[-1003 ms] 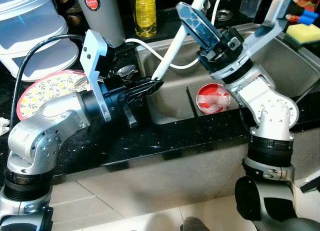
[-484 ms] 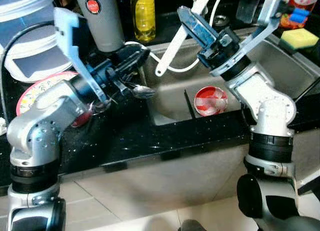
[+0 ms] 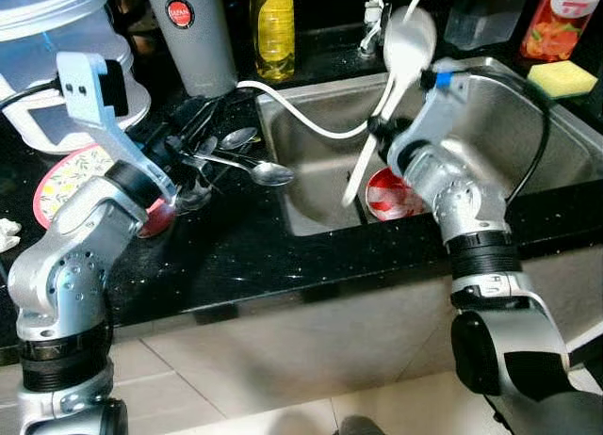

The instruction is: Kitchen organization

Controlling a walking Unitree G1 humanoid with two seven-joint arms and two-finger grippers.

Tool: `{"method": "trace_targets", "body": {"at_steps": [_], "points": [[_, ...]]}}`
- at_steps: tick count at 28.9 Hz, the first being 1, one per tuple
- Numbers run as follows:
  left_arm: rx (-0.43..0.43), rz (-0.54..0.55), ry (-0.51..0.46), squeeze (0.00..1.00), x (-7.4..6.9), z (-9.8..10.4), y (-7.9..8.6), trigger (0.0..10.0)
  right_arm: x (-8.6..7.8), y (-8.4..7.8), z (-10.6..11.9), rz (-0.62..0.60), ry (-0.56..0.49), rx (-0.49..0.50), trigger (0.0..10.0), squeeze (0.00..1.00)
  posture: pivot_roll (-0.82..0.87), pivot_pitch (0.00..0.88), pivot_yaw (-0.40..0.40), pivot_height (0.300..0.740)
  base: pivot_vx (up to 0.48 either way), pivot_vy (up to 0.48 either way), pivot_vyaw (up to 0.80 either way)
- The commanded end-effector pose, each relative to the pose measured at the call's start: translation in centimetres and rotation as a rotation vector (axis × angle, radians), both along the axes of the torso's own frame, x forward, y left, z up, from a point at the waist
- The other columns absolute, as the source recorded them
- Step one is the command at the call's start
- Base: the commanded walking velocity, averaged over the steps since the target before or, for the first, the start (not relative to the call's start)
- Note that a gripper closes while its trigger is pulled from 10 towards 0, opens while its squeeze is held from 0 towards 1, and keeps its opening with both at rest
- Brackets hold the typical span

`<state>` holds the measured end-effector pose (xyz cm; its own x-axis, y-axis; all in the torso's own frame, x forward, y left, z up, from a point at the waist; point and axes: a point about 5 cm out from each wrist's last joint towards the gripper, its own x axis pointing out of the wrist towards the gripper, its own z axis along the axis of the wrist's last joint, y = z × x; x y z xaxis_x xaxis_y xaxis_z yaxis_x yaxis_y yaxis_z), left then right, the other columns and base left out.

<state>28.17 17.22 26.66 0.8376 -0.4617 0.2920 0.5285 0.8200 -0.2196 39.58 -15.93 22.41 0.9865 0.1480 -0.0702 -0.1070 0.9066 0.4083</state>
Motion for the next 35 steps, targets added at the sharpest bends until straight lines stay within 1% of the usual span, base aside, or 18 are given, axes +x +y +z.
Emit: {"method": "trace_targets", "body": {"at_steps": [1, 2, 3, 7, 9, 11, 15, 16, 18, 21, 24, 26, 27, 29, 31, 32, 34, 35], "points": [[-0.006, 0.030, 0.023, 0.00, -0.3, -0.5, 0.2, 10.0, 0.1, 0.4, -0.3, 0.007, 0.005, 0.038, 10.0, 1.00, -0.03, 0.010, 0.046, 0.740, 0.000, 0.000, 0.00], [0.001, 0.043, 0.032, 0.00, -0.4, -0.8, 0.2, 10.0, 0.2, 0.6, -0.2, 0.007, -0.005, 0.048, 10.0, 1.00, -0.02, 0.012, 0.047, 0.740, 0.000, 0.000, 0.00], [0.015, 0.080, 0.048, 0.00, -0.3, -1.2, 0.5, 10.0, 0.2, 0.7, 0.1, 0.004, -0.017, 0.060, 10.0, 0.00, -0.01, 0.019, 0.049, 0.740, 0.000, 0.000, 0.00], [0.067, 0.338, 0.139, 0.00, 0.0, -3.2, 2.7, 10.0, 0.4, 0.4, 0.5, -0.043, -0.050, 0.064, 10.0, 0.00, 0.01, 0.035, 0.036, 0.740, 0.000, 0.000, 0.00], [0.075, 0.403, 0.161, 0.00, -0.2, -3.8, 3.5, 10.0, 0.4, 0.2, 0.7, -0.063, -0.075, 0.058, 10.0, 0.00, 0.02, 0.042, 0.030, 0.740, 0.000, 0.000, 0.00], [0.099, 0.469, 0.176, 0.00, -0.9, -4.4, 4.5, 10.0, 0.3, -0.3, 1.6, -0.086, -0.139, 0.084, 10.0, 0.00, 0.03, 0.052, 0.022, 0.740, 0.000, 0.000, 0.00], [0.147, 0.545, 0.174, 0.00, -1.5, -4.6, 5.5, 10.0, 0.2, -0.7, 2.5, -0.104, -0.198, 0.097, 10.0, 0.00, 0.04, 0.061, 0.014, 0.740, 0.000, 0.000, 0.00], [0.192, 0.614, 0.159, 0.00, -1.9, -4.6, 6.3, 10.0, 0.2, -0.8, 3.1, -0.109, -0.225, 0.101, 10.0, 0.00, 0.04, 0.072, 0.011, 0.740, 0.000, 0.000, 0.00], [0.239, 0.673, 0.147, 0.00, -2.2, -4.7, 7.2, 10.0, 0.3, -0.8, 3.5, -0.107, -0.239, 0.102, 10.0, 0.00, 0.05, 0.076, 0.000, 0.740, 0.000, 0.000, 0.00], [0.287, 0.720, 0.142, 0.00, -2.5, -4.8, 7.9, 10.0, 0.4, -0.7, 3.7, -0.105, -0.249, 0.098, 10.0, 0.00, 0.06, 0.073, -0.002, 0.740, 0.000, 0.000, 0.00], [0.403, 0.844, 0.102, 0.00, -3.6, -4.6, 10.1, 10.0, 0.6, -0.1, 4.3, -0.098, -0.290, 0.107, 10.0, 0.00, 0.09, 0.047, -0.028, 0.740, 0.000, 0.000, 0.00], [0.422, 0.867, 0.091, 0.00, -3.9, -4.5, 10.5, 10.0, 0.7, 0.1, 4.5, -0.097, -0.308, 0.106, 10.0, 0.00, 0.10, 0.045, -0.029, 0.740, 0.000, 0.000, 0.00], [0.438, 0.886, 0.078, 0.00, -4.2, -4.3, 10.9, 10.0, 0.7, 0.3, 4.9, -0.095, -0.332, 0.086, 10.0, 0.00, 0.10, 0.042, -0.030, 0.740, 0.000, 0.000, 0.00], [0.453, 0.916, 0.068, 0.00, -4.5, -4.0, 11.5, 10.0, 0.5, 0.9, 5.4, -0.084, -0.389, -0.021, 10.0, 0.00, 0.10, 0.047, -0.019, 0.740, 0.000, 0.000, 0.00], [0.463, 0.928, 0.060, 0.00, -4.6, -4.0, 11.7, 10.0, 0.3, 1.3, 5.4, -0.077, -0.419, -0.086, 10.0, 0.00, 0.10, 0.055, -0.007, 0.740, 0.000, 0.000, 0.00], [0.463, 0.928, 0.060, 0.00, -4.6, -4.0, 11.7, 10.0, 0.3, 1.3, 5.4, -0.077, -0.419, -0.086, 10.0, 0.00, 0.10, 0.055, -0.007, 0.740, 0.000, 0.000, 0.00], [0.529, 0.946, 0.032, 0.00, -4.6, -3.7, 12.1, 10.0, -0.4, 1.7, 5.5, -0.092, -0.461, -0.143, 10.0, 0.00, 0.11, 0.075, 0.006, 0.740, 0.000, 0.000, 0.00], [0.529, 0.946, 0.032, 0.00, -4.6, -3.7, 12.1, 10.0, -0.4, 1.7, 5.5, -0.092, -0.461, -0.143, 10.0, 0.00, 0.11, 0.075, 0.006, 0.740, 0.000, 0.000, 0.00]]}}
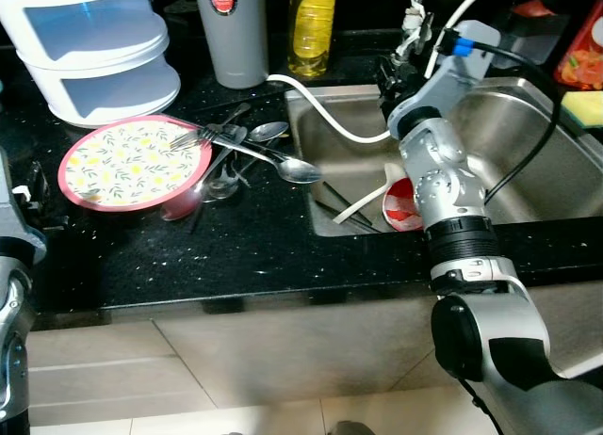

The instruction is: Kitchen organization

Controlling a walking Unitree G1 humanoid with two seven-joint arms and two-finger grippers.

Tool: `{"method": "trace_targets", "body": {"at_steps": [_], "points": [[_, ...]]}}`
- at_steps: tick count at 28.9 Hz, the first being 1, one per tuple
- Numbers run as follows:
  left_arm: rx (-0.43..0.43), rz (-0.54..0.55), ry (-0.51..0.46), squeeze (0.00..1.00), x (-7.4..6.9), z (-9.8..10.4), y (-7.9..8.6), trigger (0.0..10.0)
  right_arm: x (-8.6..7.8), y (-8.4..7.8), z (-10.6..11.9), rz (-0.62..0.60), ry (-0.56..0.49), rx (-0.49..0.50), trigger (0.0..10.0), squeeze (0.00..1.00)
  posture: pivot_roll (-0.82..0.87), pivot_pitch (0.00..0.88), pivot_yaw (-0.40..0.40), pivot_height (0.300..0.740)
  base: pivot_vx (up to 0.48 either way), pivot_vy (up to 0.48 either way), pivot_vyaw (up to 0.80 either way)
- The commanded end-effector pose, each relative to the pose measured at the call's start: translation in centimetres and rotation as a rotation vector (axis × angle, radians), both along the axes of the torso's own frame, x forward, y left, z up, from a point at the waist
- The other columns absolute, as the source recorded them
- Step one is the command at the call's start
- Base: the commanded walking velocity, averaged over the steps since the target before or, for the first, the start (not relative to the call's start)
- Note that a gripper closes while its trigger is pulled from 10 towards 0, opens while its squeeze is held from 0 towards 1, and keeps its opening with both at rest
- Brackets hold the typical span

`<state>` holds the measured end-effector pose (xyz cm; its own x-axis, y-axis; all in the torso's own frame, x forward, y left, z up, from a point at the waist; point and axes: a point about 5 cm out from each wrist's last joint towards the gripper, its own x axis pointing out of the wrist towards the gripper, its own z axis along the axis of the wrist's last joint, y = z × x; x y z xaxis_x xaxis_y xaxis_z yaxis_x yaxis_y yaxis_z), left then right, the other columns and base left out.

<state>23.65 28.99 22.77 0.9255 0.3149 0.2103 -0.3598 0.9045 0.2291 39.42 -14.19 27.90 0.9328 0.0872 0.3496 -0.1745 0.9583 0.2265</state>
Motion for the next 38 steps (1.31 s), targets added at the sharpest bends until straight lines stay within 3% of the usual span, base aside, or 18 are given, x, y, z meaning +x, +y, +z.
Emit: {"method": "trace_targets", "body": {"at_steps": [1, 2, 8, 11, 21, 23, 29, 38], "points": [[0.087, 0.014, 0.012, 0.00, -0.3, 0.3, 0.5, 10.0, -0.7, -0.2, 0.0, -0.027, -0.038, -0.031, 10.0, 0.00, 0.11, 0.080, 0.008, 0.740, 0.000, 0.000, 0.00], [0.129, 0.018, 0.015, 0.00, -0.4, 0.3, 0.8, 10.0, -1.1, -0.2, 0.0, -0.038, -0.062, -0.045, 10.0, 0.00, 0.12, 0.092, 0.015, 0.740, 0.000, 0.000, 0.00], [0.193, 0.031, 0.020, 0.00, -0.5, 0.3, 1.9, 10.0, -1.8, -0.7, -0.3, -0.070, -0.108, -0.078, 10.0, 0.00, 0.10, 0.097, 0.050, 0.740, 0.000, 0.000, 0.00], [0.291, 0.083, 0.024, 0.00, -0.1, -0.2, 3.0, 10.0, -2.3, -1.6, 0.6, -0.113, -0.152, -0.074, 10.0, 0.00, 0.07, 0.058, 0.083, 0.740, 0.000, 0.000, 0.00], [0.317, 0.089, 0.028, 0.00, 0.0, -0.4, 3.2, 10.0, -2.4, -1.7, 0.8, -0.119, -0.159, -0.077, 10.0, 0.00, 0.07, 0.059, 0.087, 0.740, 0.000, 0.000, 0.00], [0.335, 0.132, 0.046, 0.00, -0.3, -1.6, 3.9, 10.0, -2.3, -1.6, 0.9, -0.125, -0.174, -0.083, 10.0, 0.00, 0.08, 0.039, 0.073, 0.740, 0.000, 0.000, 0.00], [0.240, 0.189, 0.035, 0.00, -1.3, -3.2, 4.8, 10.0, -1.8, -0.8, 1.2, -0.082, -0.174, -0.103, 10.0, 0.00, 0.07, 0.026, 0.028, 0.740, 0.000, 0.000, 0.00], [0.307, 0.150, 0.043, 0.00, -1.3, -4.7, 4.1, 10.0, -1.7, -0.6, 1.3, -0.060, -0.180, -0.130, 10.0, 0.00, 0.07, 0.022, 0.028, 0.740, 0.000, 0.000, 0.00]]}}
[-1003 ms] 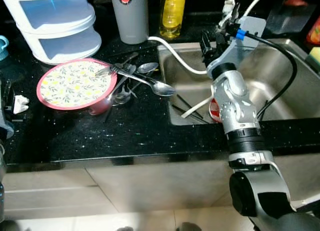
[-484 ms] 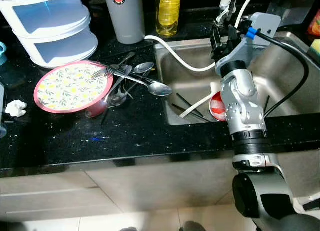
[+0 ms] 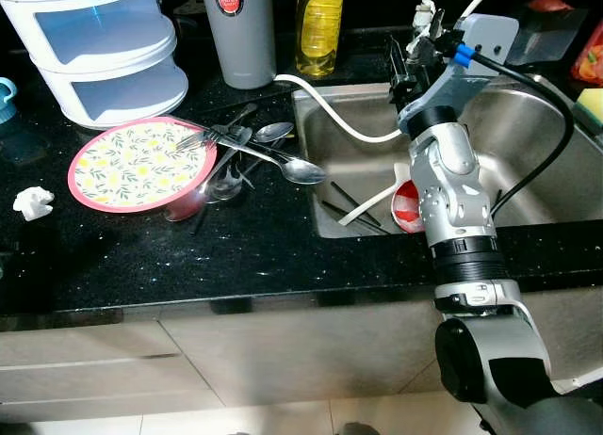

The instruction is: Kitchen organization

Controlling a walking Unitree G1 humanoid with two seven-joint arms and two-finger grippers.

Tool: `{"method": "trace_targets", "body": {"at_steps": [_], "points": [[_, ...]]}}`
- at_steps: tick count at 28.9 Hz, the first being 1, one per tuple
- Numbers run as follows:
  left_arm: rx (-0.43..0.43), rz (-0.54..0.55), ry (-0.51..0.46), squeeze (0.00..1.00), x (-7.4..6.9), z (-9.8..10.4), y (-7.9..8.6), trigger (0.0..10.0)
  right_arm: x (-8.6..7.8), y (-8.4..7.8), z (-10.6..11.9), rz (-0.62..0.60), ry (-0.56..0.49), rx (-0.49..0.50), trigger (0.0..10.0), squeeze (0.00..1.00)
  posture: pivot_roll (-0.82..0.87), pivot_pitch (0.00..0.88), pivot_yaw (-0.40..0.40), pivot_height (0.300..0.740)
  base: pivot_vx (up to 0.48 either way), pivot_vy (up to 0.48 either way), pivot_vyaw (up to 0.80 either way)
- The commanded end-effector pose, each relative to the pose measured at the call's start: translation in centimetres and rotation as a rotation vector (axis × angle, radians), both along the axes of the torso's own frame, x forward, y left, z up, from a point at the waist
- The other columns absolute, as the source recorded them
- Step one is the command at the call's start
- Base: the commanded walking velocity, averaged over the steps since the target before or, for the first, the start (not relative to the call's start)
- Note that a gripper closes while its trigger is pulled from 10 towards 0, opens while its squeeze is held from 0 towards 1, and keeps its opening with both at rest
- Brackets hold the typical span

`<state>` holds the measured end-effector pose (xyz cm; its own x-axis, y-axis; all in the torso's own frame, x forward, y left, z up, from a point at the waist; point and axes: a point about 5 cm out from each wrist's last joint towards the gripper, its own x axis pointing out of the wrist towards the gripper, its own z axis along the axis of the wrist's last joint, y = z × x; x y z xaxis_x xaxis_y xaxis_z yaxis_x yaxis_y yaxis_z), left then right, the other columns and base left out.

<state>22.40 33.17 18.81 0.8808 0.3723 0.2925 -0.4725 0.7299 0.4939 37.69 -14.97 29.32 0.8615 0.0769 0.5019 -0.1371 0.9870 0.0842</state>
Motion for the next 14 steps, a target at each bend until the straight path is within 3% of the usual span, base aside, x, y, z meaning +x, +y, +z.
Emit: {"method": "trace_targets", "body": {"at_steps": [1, 6, 14], "points": [[0.026, -0.005, 0.026, 0.00, -0.1, -0.9, -0.3, 10.0, 0.0, 0.1, -0.2, 0.004, 0.002, -0.014, 10.0, 0.00, 0.07, 0.021, 0.035, 0.740, 0.000, 0.000, 0.00], [0.129, -0.080, 0.050, 0.00, 0.2, -2.5, -3.5, 10.0, -0.1, -0.5, -1.0, -0.011, 0.022, -0.012, 10.0, 0.00, 0.05, 0.033, 0.021, 0.740, 0.000, 0.000, 0.00], [0.183, -0.097, 0.067, 0.00, 0.6, -4.0, -4.8, 10.0, 0.0, -0.8, -0.5, -0.005, 0.017, -0.041, 10.0, 0.00, 0.03, 0.042, 0.004, 0.740, 0.000, 0.000, 0.00]]}}
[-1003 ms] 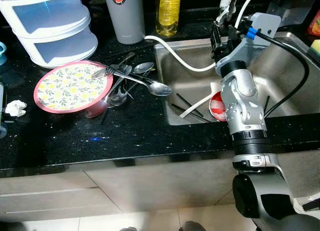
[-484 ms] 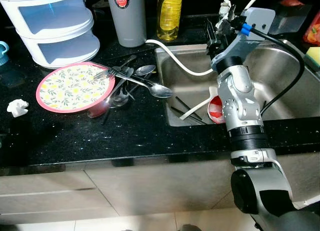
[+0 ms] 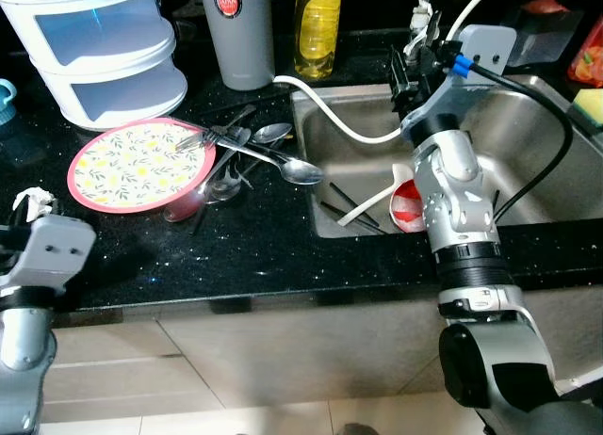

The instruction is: Kitchen organization

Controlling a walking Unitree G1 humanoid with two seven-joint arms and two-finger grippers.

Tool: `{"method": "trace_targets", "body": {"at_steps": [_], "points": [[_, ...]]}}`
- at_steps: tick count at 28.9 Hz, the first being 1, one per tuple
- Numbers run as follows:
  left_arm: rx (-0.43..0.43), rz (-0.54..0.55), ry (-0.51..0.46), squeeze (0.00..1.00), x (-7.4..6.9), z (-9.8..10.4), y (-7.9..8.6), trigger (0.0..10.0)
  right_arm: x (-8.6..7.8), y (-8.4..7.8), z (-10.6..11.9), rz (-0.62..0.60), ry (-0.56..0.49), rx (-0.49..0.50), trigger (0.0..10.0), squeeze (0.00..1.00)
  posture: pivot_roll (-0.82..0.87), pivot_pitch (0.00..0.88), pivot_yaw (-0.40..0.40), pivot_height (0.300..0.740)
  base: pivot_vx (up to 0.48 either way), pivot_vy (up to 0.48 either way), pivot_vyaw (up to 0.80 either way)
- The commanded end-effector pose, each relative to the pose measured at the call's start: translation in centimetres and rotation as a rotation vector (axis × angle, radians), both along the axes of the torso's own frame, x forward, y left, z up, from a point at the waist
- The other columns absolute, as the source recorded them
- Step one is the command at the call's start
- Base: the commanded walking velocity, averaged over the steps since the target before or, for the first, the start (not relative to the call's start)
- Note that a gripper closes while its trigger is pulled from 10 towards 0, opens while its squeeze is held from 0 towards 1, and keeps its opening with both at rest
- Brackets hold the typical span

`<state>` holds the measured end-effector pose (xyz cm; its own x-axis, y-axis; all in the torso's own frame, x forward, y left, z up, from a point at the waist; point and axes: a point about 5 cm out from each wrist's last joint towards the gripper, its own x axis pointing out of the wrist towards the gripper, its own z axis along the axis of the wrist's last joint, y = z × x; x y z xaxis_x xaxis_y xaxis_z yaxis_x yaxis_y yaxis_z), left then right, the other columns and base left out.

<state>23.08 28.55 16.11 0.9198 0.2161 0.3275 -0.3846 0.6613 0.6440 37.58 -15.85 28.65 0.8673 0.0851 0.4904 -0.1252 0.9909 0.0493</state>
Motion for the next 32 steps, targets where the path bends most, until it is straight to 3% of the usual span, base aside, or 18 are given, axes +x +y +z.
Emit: {"method": "trace_targets", "body": {"at_steps": [1, 6, 7, 8, 9, 11, 18, 19, 21, 22, 23, 24, 25, 27, 31, 32], "points": [[-0.014, 0.011, 0.041, 0.00, -0.1, -1.3, -0.1, 10.0, 0.1, 0.1, 0.1, 0.006, 0.007, -0.004, 10.0, 0.00, 0.03, 0.042, 0.004, 0.740, 0.000, 0.000, 0.00], [-0.024, 0.054, 0.051, 0.00, -0.3, -2.0, 0.4, 10.0, 0.2, 0.0, 0.3, 0.000, 0.003, 0.002, 10.0, 0.00, 0.03, 0.038, -0.005, 0.740, 0.000, 0.000, 0.00], [0.006, 0.068, 0.052, 0.00, -0.5, -2.1, 0.5, 10.0, 0.2, 0.0, 0.3, 0.003, 0.005, 0.002, 10.0, 0.00, 0.04, 0.037, -0.010, 0.740, 0.000, 0.000, 0.00], [0.145, 0.139, 0.068, 0.00, -1.3, -2.0, 1.2, 10.0, 0.3, 0.2, 0.3, 0.008, 0.006, 0.000, 10.0, 0.00, 0.04, 0.040, -0.014, 0.740, 0.000, 0.000, 0.00], [0.208, 0.168, 0.071, 0.00, -1.7, -2.0, 1.5, 10.0, 0.3, 0.2, 0.3, 0.010, 0.006, -0.001, 10.0, 0.00, 0.04, 0.039, -0.017, 0.740, 0.000, 0.000, 0.00], [0.241, 0.210, 0.058, 0.00, -2.1, -1.7, 1.8, 10.0, 0.3, 0.2, 0.4, 0.012, 0.006, 0.000, 10.0, 0.00, 0.05, 0.040, -0.023, 0.740, 0.000, 0.000, 0.00], [0.194, 0.197, 0.006, 0.00, -1.6, -1.0, 0.9, 10.0, 0.7, 0.7, 0.6, 0.034, 0.009, 0.003, 10.0, 0.00, 0.07, 0.037, -0.035, 0.740, 0.000, 0.000, 0.00], [0.141, 0.191, 0.016, 0.00, -1.4, -1.6, 0.8, 10.0, 0.7, 0.9, 0.6, 0.038, 0.009, 0.003, 10.0, 0.00, 0.07, 0.037, -0.035, 0.740, 0.000, 0.000, 0.00], [0.157, 0.236, 0.036, 0.00, -1.9, -2.0, 1.5, 10.0, 0.7, 0.9, 0.6, 0.039, 0.008, 0.004, 10.0, 0.00, 0.07, 0.033, -0.033, 0.740, 0.000, 0.000, 0.00], [0.214, 0.341, 0.062, 0.00, -2.6, -2.1, 2.9, 10.0, 0.7, 0.9, 0.6, 0.038, 0.008, 0.006, 10.0, 0.00, 0.07, 0.033, -0.031, 0.740, 0.000, 0.000, 0.00], [0.214, 0.341, 0.062, 0.00, -2.6, -2.1, 2.9, 10.0, 0.7, 0.9, 0.6, 0.038, 0.008, 0.006, 10.0, 0.00, 0.07, 0.033, -0.031, 0.740, 0.000, 0.000, 0.00], [0.296, 0.457, 0.094, 0.00, -3.6, -2.0, 4.3, 10.0, 0.7, 0.9, 0.6, 0.036, 0.007, 0.008, 10.0, 0.00, 0.07, 0.033, -0.026, 0.740, 0.000, 0.000, 0.00], [0.296, 0.457, 0.094, 0.00, -3.6, -2.0, 4.3, 10.0, 0.7, 0.9, 0.6, 0.036, 0.007, 0.008, 10.0, 0.00, 0.07, 0.033, -0.026, 0.740, 0.000, 0.000, 0.00], [0.372, 0.557, 0.094, 0.00, -5.3, -1.4, 6.0, 10.0, 0.8, 0.7, 0.6, 0.029, 0.006, 0.016, 10.0, 0.00, 0.08, 0.032, -0.029, 0.740, 0.000, 0.000, 0.00], [0.359, 0.470, 0.069, 0.00, -4.8, -1.1, 4.8, 10.0, 0.8, 0.7, 0.6, 0.028, 0.008, 0.022, 10.0, 0.00, 0.08, 0.031, -0.033, 0.740, 0.000, 0.000, 0.00], [0.326, 0.380, 0.048, 0.00, -3.4, -1.3, 2.9, 10.0, 0.8, 0.8, 0.6, 0.034, 0.010, 0.019, 10.0, 0.00, 0.08, 0.027, -0.032, 0.740, 0.000, 0.000, 0.00]]}}
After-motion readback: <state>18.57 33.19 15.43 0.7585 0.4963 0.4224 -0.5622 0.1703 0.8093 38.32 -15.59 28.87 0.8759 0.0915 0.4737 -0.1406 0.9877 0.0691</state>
